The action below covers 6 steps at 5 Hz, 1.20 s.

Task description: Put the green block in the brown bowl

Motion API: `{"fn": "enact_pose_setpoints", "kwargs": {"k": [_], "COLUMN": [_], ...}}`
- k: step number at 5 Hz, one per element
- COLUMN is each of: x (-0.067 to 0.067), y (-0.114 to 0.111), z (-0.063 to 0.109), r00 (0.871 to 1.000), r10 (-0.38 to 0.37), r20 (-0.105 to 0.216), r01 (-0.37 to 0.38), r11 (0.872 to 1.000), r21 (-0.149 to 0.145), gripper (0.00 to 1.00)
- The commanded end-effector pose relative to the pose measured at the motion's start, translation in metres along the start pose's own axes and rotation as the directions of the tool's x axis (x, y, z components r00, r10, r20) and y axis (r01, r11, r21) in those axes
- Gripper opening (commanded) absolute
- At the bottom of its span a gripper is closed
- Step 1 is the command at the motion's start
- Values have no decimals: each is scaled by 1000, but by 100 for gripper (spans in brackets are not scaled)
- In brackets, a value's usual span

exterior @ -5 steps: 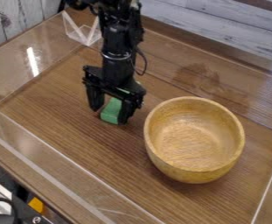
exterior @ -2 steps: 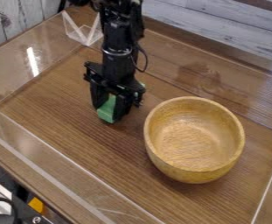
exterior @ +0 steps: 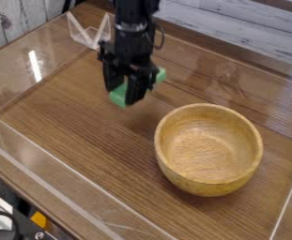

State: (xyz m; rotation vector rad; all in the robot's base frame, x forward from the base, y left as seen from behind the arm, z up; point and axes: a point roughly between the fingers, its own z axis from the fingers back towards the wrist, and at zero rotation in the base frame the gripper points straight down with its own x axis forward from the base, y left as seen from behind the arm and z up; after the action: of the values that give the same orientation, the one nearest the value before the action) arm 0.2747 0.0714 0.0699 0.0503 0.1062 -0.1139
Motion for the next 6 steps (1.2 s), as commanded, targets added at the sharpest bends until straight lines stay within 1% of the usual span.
{"fn": "enact_pose_setpoints", "kwargs": {"k": [1,2,3,4,5,6], "x": [11,5,10,14,9,9], "y": [17,22,31,35,30,21], "z": [43,67,75,63,48,49], "r00": [988,972,960,967,971,962], "r10": [51,102,131,76,71,122], "r20": [144,212,248,245,229,243], "r01": [-56,-108,-141,-92,-89,-140], "r11": [998,994,990,994,994,988], "r21": [28,17,25,54,66,60], "gripper": [0,0,0,0,0,0]}}
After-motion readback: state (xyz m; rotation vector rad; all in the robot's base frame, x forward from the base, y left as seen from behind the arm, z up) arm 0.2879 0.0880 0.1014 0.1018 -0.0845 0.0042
